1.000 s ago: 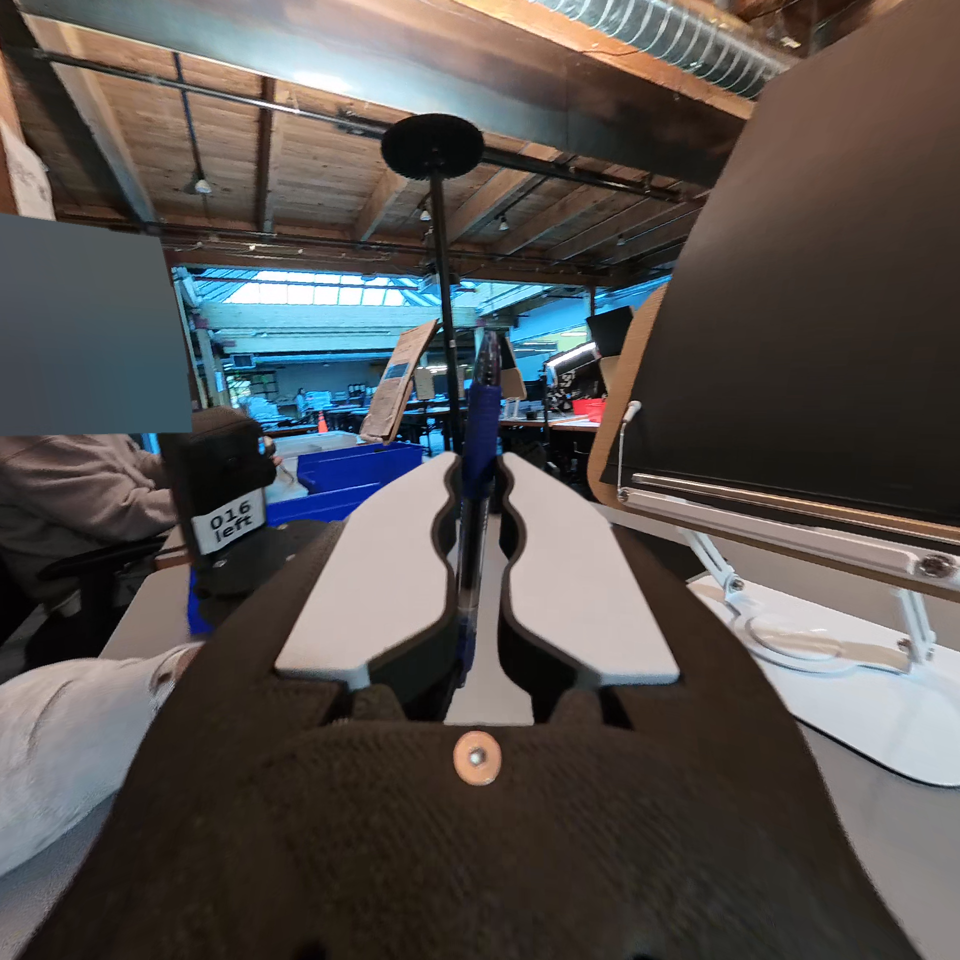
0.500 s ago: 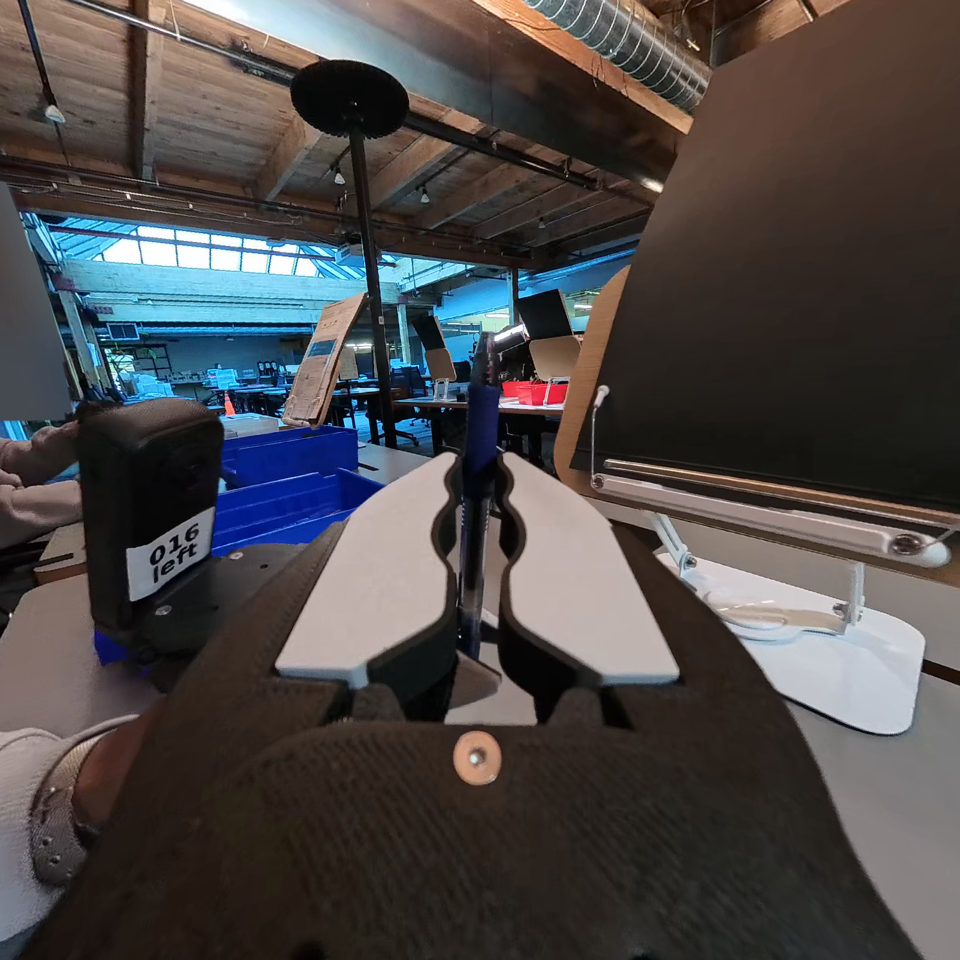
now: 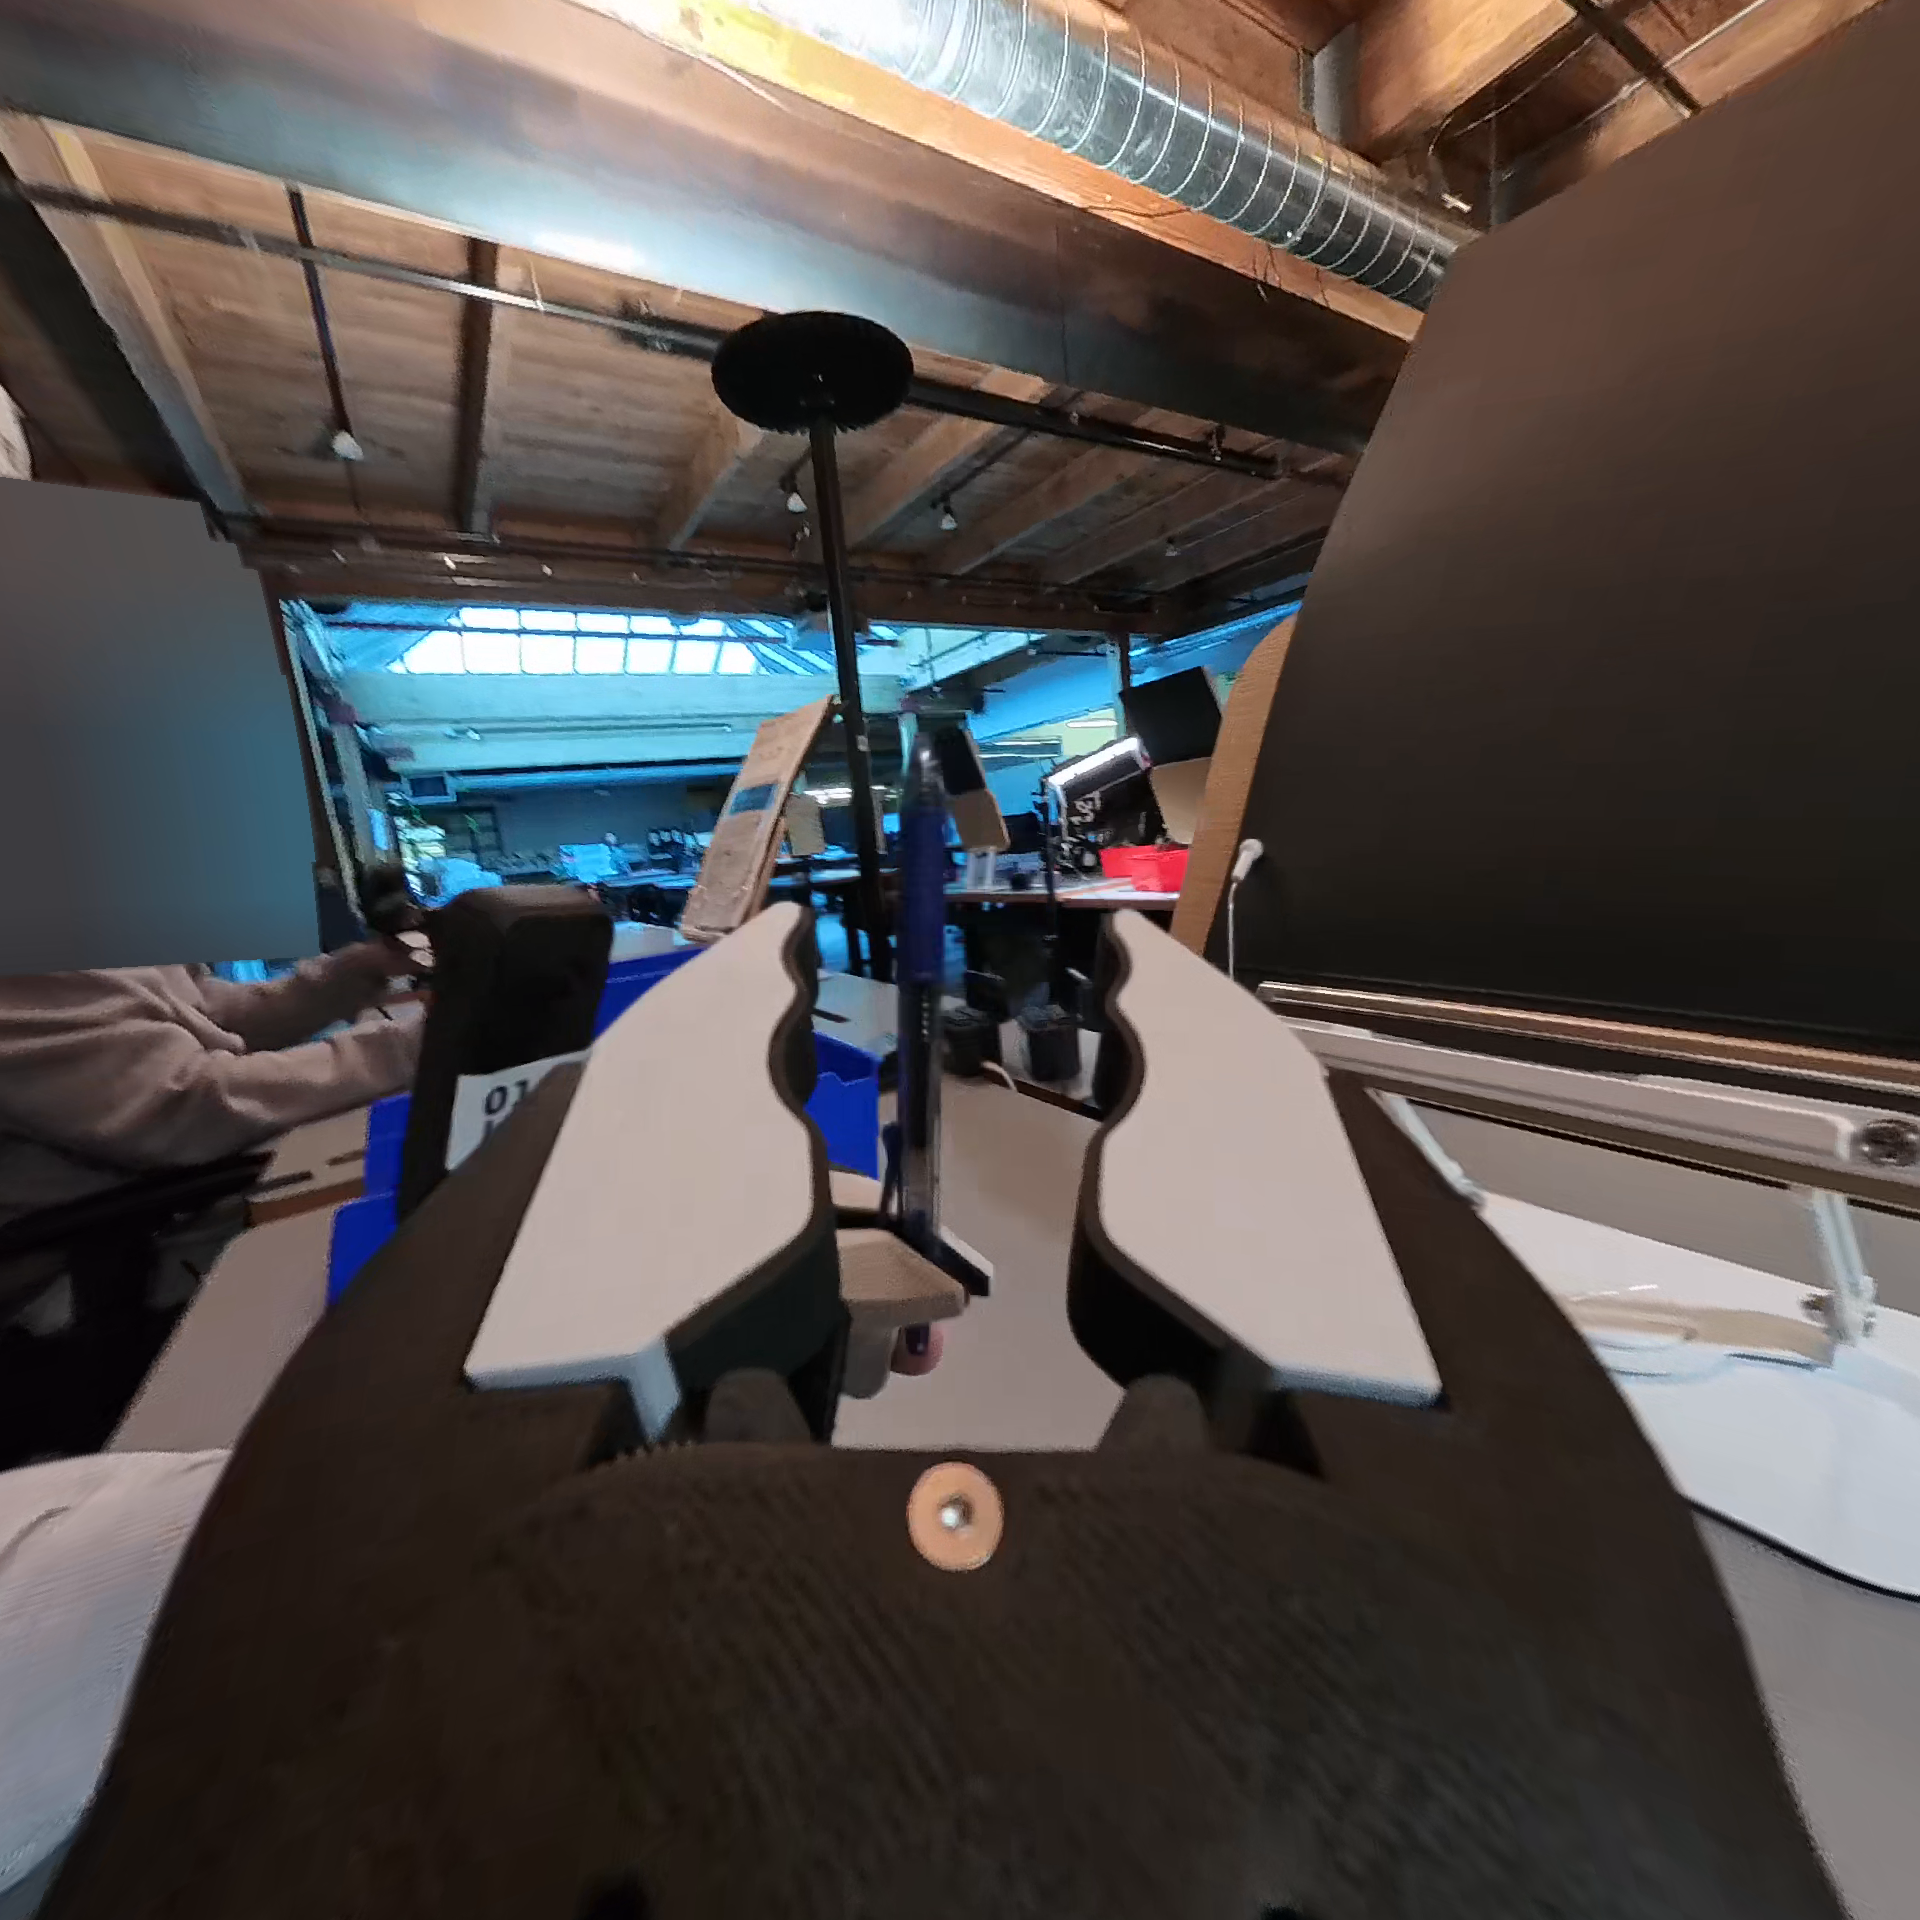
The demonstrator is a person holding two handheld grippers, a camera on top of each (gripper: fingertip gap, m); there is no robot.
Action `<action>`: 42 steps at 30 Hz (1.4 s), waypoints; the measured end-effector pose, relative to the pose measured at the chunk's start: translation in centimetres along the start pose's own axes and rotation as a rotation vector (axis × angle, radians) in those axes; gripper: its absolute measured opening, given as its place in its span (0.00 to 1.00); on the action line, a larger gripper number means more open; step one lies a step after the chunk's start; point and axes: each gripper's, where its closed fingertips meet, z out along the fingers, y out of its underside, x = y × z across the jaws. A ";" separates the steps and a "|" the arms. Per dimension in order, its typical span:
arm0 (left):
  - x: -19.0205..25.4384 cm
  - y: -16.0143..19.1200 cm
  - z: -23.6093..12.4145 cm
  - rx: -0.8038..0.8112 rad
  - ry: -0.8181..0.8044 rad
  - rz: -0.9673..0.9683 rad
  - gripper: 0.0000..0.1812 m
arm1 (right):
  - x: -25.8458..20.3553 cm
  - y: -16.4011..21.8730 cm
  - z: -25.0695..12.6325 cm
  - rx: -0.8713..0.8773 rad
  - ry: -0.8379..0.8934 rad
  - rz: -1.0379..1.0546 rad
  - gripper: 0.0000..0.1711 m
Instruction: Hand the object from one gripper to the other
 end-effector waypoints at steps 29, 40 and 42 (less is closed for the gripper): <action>8.2 3.3 -0.2 -0.129 0.552 0.012 0.06 | -3.6 -0.7 -3.4 -0.154 -0.417 0.008 0.07; 8.5 3.0 -0.4 -0.110 0.576 0.000 0.06 | -3.7 -1.2 -3.6 -0.134 -0.443 0.045 0.07; 8.8 3.1 -0.4 -0.114 0.588 0.005 0.06 | -3.7 -1.5 -3.6 -0.117 -0.447 0.072 0.14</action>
